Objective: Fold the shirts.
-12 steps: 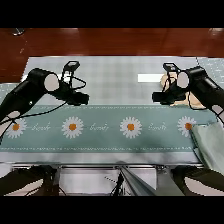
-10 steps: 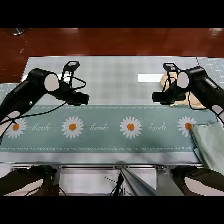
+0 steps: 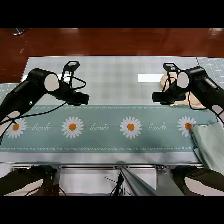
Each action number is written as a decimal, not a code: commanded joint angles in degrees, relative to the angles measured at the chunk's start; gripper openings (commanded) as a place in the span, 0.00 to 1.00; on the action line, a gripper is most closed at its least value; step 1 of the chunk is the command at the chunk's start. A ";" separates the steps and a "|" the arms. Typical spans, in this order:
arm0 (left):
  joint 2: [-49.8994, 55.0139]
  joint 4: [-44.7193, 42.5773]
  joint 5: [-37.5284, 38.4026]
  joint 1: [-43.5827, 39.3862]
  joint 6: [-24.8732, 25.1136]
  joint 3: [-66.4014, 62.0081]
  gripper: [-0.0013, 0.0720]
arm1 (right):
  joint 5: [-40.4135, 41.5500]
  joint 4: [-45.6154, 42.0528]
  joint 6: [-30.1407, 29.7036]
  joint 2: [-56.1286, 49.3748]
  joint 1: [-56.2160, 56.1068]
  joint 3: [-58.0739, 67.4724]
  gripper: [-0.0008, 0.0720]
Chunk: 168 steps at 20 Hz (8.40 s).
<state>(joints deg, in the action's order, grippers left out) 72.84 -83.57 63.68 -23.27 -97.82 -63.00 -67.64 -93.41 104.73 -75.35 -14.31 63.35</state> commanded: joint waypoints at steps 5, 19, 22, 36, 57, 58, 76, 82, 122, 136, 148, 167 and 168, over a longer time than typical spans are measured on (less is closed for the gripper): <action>0.11 0.00 -2.21 0.04 0.00 0.02 0.05 | 10.40 -2.03 -0.04 -0.02 -0.04 -0.02 0.04; 1.44 -11.10 -21.33 1.22 -0.02 0.00 0.98 | 30.40 -18.21 7.61 -14.01 29.00 7.34 0.86; 1.44 -11.04 -19.45 2.10 -2.16 0.00 0.98 | 25.68 -9.66 0.50 -19.56 32.37 10.60 0.86; -9.33 -5.84 5.18 3.41 -1.03 5.79 0.98 | 10.71 30.18 -20.48 -3.06 32.65 36.39 0.04; -44.83 7.10 -17.79 9.46 -10.25 33.57 0.98 | 0.39 30.67 -22.95 15.65 -9.97 24.26 0.04; -44.83 7.08 -16.52 9.99 -10.23 33.57 0.98 | 4.76 28.59 -19.93 14.36 -14.73 18.69 0.04; -39.58 14.21 -2.82 10.08 -3.98 36.11 0.97 | -4.35 24.30 -16.79 17.88 24.22 -7.50 0.86; -19.93 33.18 -20.59 10.05 19.67 35.39 0.97 | -5.92 39.87 -22.88 34.95 26.38 -38.58 0.86; -42.42 49.94 -15.43 32.48 31.34 -21.24 0.04 | -13.03 25.42 -23.02 25.99 9.20 56.19 0.04; -50.62 41.97 5.38 34.51 22.16 7.04 0.05 | -22.05 34.07 -14.69 49.05 9.20 -8.09 0.04; -9.70 44.04 -21.24 22.67 26.64 9.86 0.05 | 21.00 42.36 -19.65 9.86 16.61 -14.58 0.04; -12.83 47.10 5.60 23.21 23.65 39.21 0.98 | -2.03 34.75 -28.74 3.41 42.38 -24.39 0.86; -12.79 49.48 3.30 20.74 23.67 40.59 0.98 | -1.11 35.12 -28.96 3.39 41.11 -25.24 0.86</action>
<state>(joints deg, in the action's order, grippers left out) 62.41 -42.94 71.18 1.76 -75.26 -30.09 -71.53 -58.54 76.73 -73.71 28.18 44.82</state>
